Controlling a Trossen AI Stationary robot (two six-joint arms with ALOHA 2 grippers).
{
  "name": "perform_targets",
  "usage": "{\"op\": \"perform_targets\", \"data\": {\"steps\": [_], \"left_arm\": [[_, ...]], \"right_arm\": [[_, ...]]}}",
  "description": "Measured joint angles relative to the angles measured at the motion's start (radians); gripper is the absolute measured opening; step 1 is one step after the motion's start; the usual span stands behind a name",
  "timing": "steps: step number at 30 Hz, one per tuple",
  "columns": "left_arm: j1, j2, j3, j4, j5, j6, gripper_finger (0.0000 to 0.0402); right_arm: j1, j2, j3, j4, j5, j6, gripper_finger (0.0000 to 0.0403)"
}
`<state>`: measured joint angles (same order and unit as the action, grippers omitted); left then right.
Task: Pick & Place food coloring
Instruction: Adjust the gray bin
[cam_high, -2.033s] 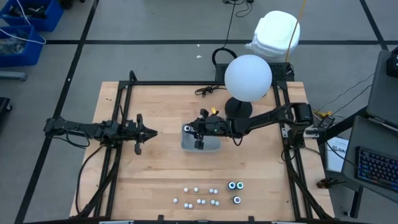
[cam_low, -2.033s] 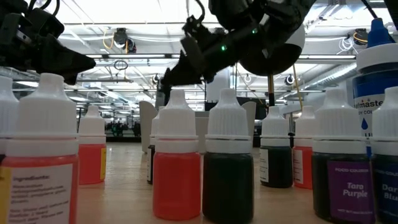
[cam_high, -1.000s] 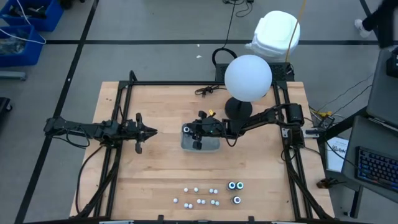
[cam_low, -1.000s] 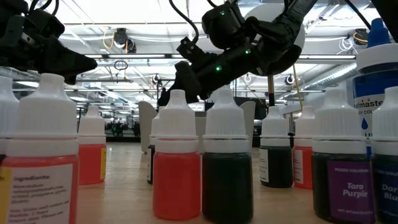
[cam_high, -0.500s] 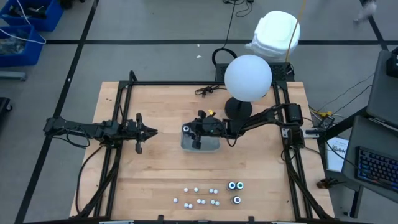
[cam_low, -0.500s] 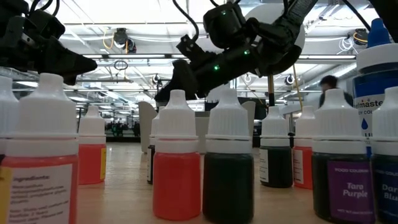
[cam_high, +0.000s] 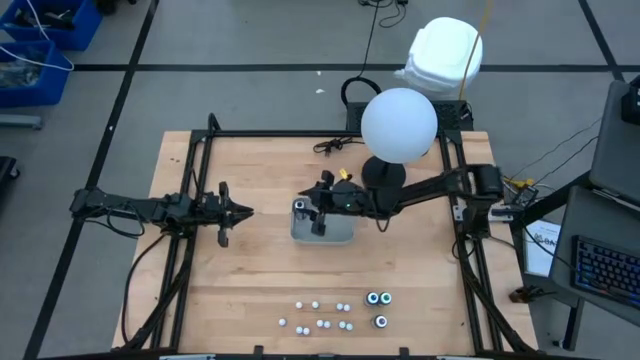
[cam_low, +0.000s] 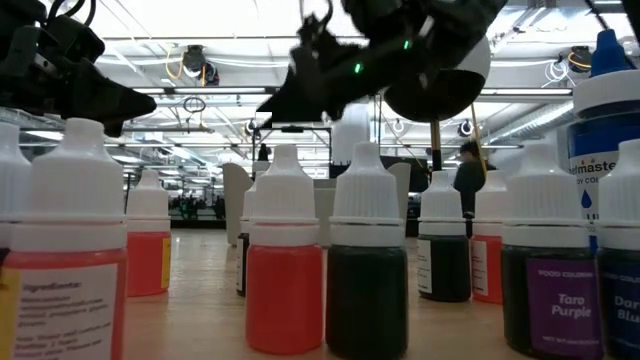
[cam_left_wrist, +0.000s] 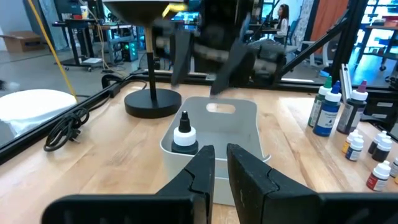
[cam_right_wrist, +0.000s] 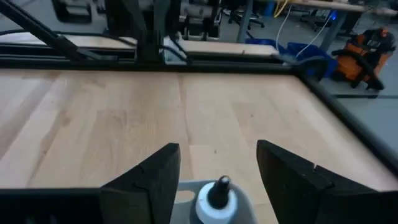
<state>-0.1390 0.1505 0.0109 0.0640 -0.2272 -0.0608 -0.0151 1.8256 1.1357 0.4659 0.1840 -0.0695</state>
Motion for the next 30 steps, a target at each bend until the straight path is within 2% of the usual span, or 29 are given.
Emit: {"op": "perform_targets", "data": {"steps": [3,8,11,15,19,21,26,30], "left_arm": [[0.0,0.0,0.0,0.0,0.0,0.0,0.0049],[0.0,0.0,0.0,-0.001,0.001,-0.004,0.0049],[0.0,0.0,0.0,-0.001,0.0,-0.004,0.0049],[0.0,0.0,0.001,-0.007,0.017,-0.012,0.0049],[0.0,0.0,0.001,-0.009,0.024,-0.001,0.0049],[0.0,0.0,0.001,-0.008,0.024,-0.001,0.0049],[0.0,0.0,0.001,-0.01,0.024,0.006,0.0049],[0.0,0.0,0.001,-0.01,0.024,0.028,0.0049]], "right_arm": [[0.034,-0.108,0.0,-0.12,0.065,-0.052,0.0203],[0.128,-0.318,0.0,-0.322,0.075,-0.098,0.0192],[0.195,-0.438,-0.015,-0.406,0.073,-0.101,0.0167],[0.27,-0.605,-0.102,-0.461,0.077,-0.087,0.0107],[0.304,-0.785,-0.273,-0.423,0.078,-0.062,0.003],[0.303,-0.877,-0.378,-0.389,0.079,-0.04,0.0008],[0.277,-1.061,-0.642,-0.207,0.083,0.034,0.0012],[0.277,-1.116,-0.793,-0.045,0.081,0.022,0.0002]]}}
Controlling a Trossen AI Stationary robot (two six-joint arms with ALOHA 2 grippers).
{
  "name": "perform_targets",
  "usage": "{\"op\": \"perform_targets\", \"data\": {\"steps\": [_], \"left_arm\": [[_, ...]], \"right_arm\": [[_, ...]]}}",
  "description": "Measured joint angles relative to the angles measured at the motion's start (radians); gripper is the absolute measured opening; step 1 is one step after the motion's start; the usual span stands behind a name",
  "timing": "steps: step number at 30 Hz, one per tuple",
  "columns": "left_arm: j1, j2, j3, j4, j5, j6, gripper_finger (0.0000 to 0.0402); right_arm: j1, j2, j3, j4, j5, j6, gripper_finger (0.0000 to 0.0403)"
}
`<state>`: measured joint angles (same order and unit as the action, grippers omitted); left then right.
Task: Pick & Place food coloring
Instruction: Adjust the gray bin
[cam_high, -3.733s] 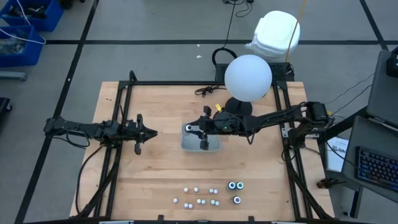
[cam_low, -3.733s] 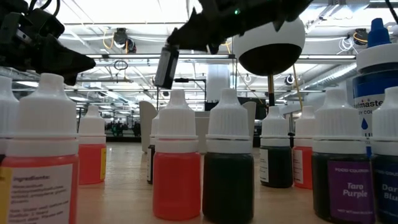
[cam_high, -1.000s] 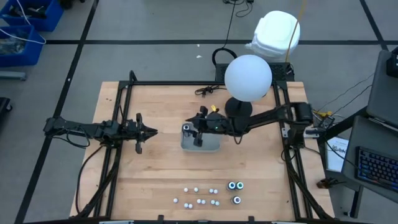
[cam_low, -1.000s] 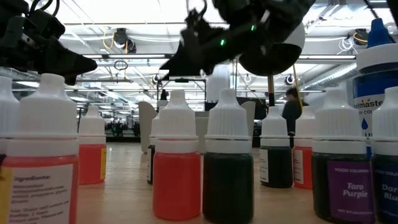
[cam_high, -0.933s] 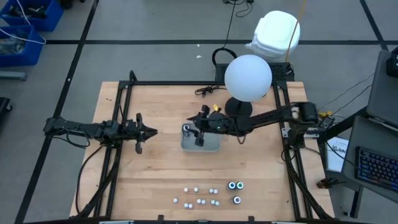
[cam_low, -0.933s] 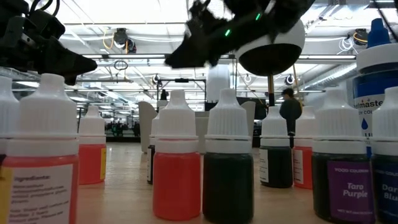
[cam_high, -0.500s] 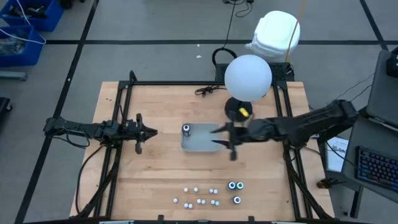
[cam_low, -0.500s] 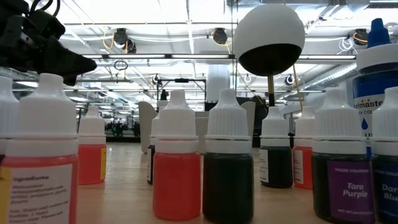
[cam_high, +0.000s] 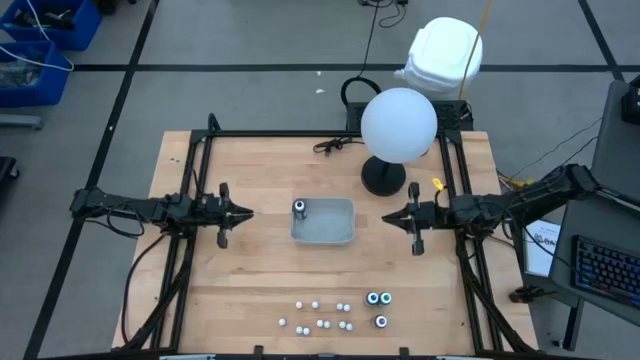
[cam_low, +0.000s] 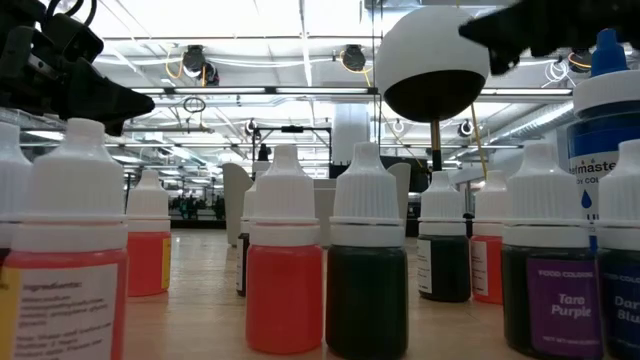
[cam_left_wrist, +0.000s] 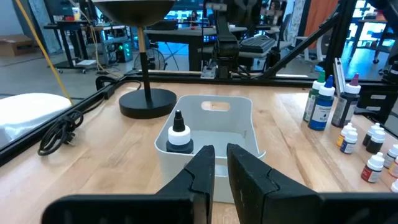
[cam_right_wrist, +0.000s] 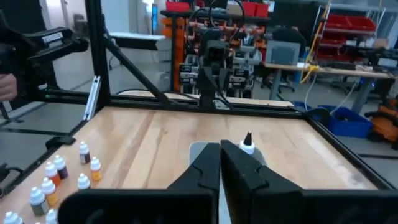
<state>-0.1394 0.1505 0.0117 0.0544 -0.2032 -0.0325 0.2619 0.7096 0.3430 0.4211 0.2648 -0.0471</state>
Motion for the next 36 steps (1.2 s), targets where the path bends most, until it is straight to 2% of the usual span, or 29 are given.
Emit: {"op": "perform_targets", "data": {"steps": [11,18,24,29,36], "left_arm": [[0.0,0.0,0.0,0.0,0.0,0.003,0.0049],[0.0,0.0,-0.001,0.01,-0.001,-0.003,0.0049],[-0.001,0.035,-0.002,0.047,0.006,-0.083,0.0049],[-0.006,0.189,0.081,0.174,0.071,-0.102,0.0049],[-0.082,0.614,0.472,0.148,0.035,-0.033,0.0049]], "right_arm": [[0.0,-0.003,-0.228,0.264,-0.005,-0.018,0.0001],[0.0,-0.016,-0.269,0.267,-0.007,-0.017,0.0001],[-0.001,-0.026,-0.28,0.274,-0.006,-0.021,0.0001],[-0.001,-0.026,-0.281,0.282,-0.005,-0.039,0.0001],[-0.001,-0.027,-0.283,0.287,-0.005,-0.044,0.0001]]}}
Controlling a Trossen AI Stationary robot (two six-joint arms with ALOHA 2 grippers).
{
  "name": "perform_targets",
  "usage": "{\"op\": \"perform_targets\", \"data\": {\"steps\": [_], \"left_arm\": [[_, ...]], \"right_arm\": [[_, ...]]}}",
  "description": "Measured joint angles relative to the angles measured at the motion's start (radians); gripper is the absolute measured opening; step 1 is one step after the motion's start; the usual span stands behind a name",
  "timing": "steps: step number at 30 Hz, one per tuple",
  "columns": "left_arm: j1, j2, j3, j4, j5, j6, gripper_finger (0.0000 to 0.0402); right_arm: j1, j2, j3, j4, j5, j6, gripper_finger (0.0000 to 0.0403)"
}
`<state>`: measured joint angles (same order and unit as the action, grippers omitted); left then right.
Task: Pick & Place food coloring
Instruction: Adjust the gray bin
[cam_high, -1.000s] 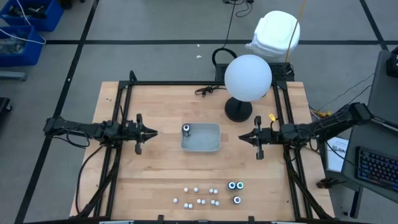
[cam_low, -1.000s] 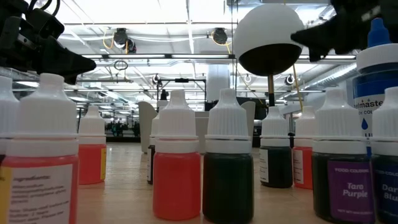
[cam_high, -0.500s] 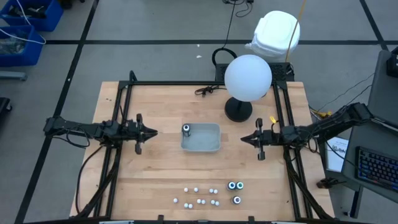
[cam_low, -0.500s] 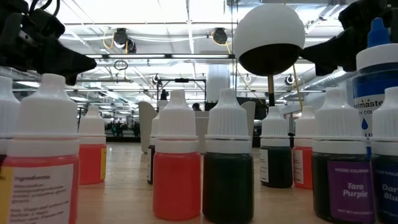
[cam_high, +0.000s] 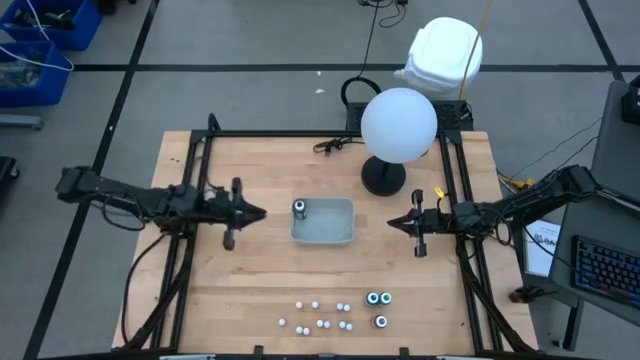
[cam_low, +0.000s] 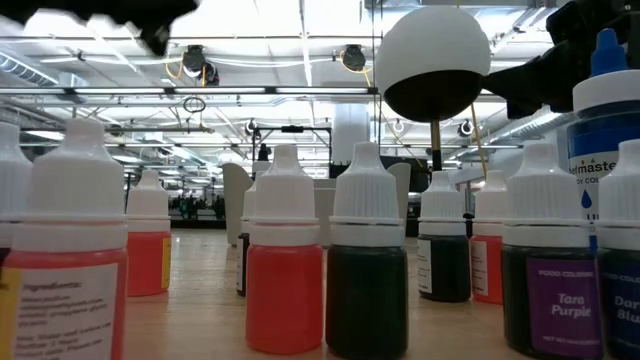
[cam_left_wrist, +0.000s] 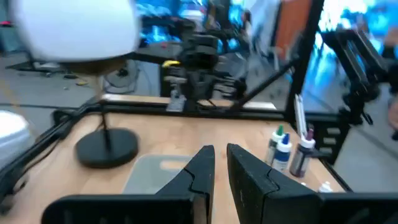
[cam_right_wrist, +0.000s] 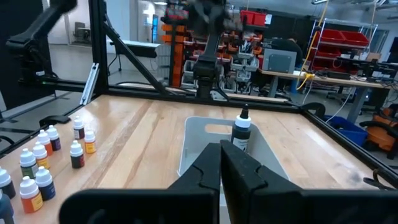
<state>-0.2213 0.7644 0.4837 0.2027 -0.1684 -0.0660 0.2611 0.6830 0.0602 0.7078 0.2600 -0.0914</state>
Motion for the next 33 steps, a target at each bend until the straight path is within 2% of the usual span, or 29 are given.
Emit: {"op": "perform_targets", "data": {"steps": [7,12,16,21,24,33], "left_arm": [[-0.063,0.431,0.415,-0.103,-0.051,0.039,0.0049],[-0.097,0.674,0.648,-0.135,0.023,0.114,0.0049],[-0.115,0.834,0.801,-0.13,0.037,0.136,0.0049],[-0.124,0.99,0.928,-0.135,0.039,0.151,0.0049],[-0.119,1.063,0.978,-0.134,0.078,0.127,0.0056],[-0.097,1.214,1.035,-0.126,0.166,0.057,0.0139]], "right_arm": [[0.0,-0.001,-0.001,0.0,0.003,0.0,0.0001],[0.0,-0.001,-0.001,-0.001,0.004,0.016,0.0001],[0.0,0.0,-0.001,-0.001,0.004,0.021,0.0001],[0.0,0.0,-0.001,-0.003,0.005,0.028,0.0002],[0.0,0.0,-0.002,-0.009,0.005,0.039,0.0002],[0.0,0.0,-0.002,-0.012,0.005,0.054,0.0002]]}}
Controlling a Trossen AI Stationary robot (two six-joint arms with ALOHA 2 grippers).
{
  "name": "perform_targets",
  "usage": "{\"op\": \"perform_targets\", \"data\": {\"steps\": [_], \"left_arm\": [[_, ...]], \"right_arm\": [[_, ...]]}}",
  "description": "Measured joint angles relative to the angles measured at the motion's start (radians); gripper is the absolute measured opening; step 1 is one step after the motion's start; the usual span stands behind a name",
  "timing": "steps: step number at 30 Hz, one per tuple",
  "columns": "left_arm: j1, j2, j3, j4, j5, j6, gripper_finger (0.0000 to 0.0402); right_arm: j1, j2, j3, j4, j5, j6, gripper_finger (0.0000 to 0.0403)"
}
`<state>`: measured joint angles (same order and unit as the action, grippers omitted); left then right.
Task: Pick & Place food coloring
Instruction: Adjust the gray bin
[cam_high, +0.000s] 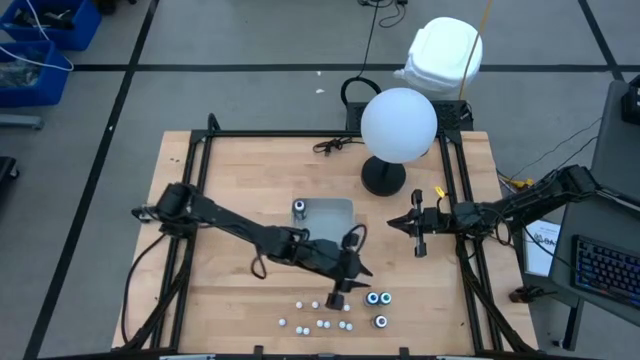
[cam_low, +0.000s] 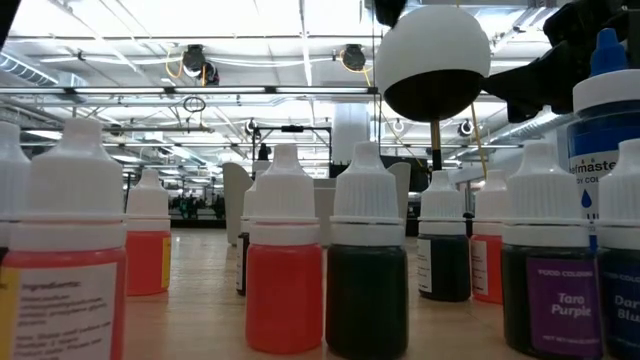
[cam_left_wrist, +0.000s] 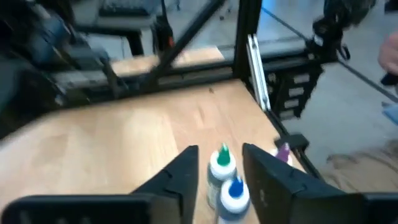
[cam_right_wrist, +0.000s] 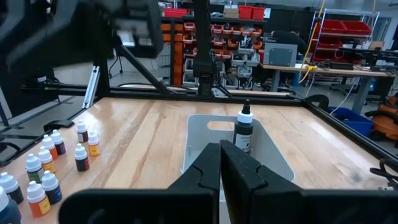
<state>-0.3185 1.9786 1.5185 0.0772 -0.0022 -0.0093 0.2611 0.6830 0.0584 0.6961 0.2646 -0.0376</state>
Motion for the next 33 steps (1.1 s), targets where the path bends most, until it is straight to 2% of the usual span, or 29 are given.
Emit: {"op": "perform_targets", "data": {"steps": [6,12,18,25,33], "left_arm": [[-0.001,0.043,0.0,0.005,0.014,-0.003,0.0199],[-0.001,0.091,0.0,0.079,0.074,-0.02,0.0234],[-0.007,0.123,0.0,0.099,0.083,-0.027,0.0241],[-0.014,0.197,0.0,0.206,0.081,-0.027,0.0241],[-0.012,0.207,-0.001,0.195,0.076,-0.045,0.0241]], "right_arm": [[0.0,0.0,-0.001,-0.004,0.0,0.0,0.0002],[0.0,0.0,-0.001,-0.004,0.0,0.0,0.0002],[0.0,0.0,-0.001,-0.004,0.0,0.0,0.0002],[0.0,0.0,-0.001,-0.014,0.001,0.0,0.0002],[0.0,0.0,-0.001,-0.017,0.001,0.0,0.0002]]}}
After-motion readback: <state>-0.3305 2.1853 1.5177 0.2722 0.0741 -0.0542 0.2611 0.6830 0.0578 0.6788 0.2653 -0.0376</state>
